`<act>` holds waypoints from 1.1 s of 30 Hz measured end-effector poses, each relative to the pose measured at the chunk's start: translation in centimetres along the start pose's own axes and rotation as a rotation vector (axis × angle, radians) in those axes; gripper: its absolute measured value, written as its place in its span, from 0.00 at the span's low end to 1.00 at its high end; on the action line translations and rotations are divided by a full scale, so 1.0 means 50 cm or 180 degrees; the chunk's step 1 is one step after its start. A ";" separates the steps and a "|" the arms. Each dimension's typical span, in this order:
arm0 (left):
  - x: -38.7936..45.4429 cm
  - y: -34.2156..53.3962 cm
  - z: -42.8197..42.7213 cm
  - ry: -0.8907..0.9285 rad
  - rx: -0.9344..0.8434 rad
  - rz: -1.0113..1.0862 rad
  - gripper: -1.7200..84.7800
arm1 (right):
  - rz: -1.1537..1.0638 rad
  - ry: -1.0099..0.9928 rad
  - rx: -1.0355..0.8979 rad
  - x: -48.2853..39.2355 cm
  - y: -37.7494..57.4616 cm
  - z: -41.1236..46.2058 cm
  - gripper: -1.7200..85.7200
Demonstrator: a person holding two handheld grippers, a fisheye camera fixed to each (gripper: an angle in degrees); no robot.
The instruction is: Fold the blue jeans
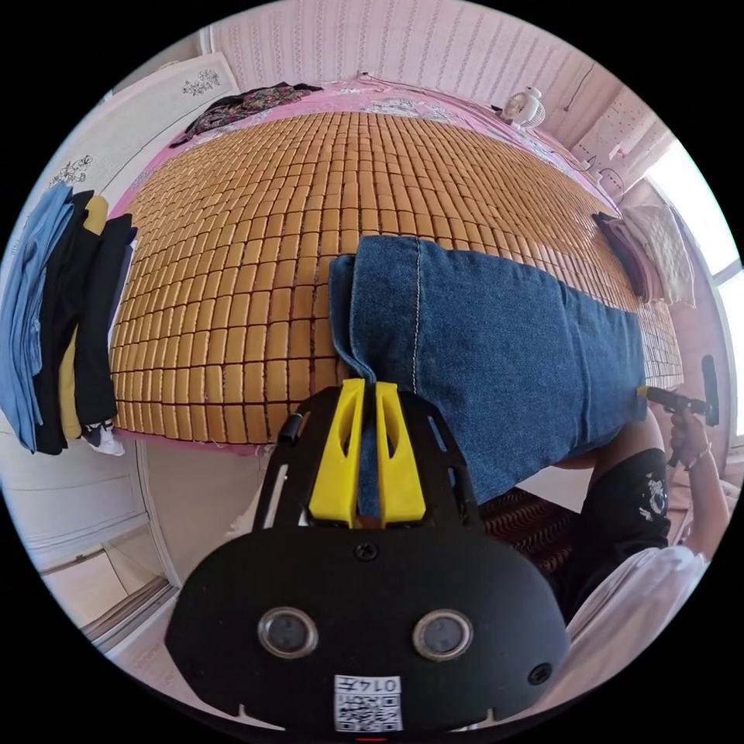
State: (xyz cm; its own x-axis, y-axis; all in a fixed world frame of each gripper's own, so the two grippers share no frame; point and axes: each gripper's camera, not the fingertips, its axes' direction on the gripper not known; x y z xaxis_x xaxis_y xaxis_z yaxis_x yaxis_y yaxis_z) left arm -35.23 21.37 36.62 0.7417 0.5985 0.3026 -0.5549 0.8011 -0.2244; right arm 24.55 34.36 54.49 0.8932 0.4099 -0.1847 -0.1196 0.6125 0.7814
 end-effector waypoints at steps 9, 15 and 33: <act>-0.079 -0.121 0.004 -0.0047 -0.0106 -0.0524 0.06 | -0.0589 -0.0536 0.0334 -0.149 -0.110 -0.139 0.05; -0.144 -0.079 -0.063 0.0880 0.0398 -0.0630 0.08 | -0.1271 0.0559 -0.0102 -0.222 -0.103 -0.119 0.02; 0.382 0.058 0.085 0.0638 0.0152 0.1481 0.01 | -0.3034 0.0903 -0.0510 -0.736 -0.348 -0.081 0.02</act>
State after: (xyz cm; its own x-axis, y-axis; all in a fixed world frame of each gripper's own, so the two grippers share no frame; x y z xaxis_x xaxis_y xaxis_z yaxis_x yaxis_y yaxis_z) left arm -24.30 35.13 45.69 0.4672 0.8842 -0.0041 -0.8568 0.4515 -0.2491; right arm -7.97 11.36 45.26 0.5129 -0.1654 -0.8424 0.5155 0.8440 0.1481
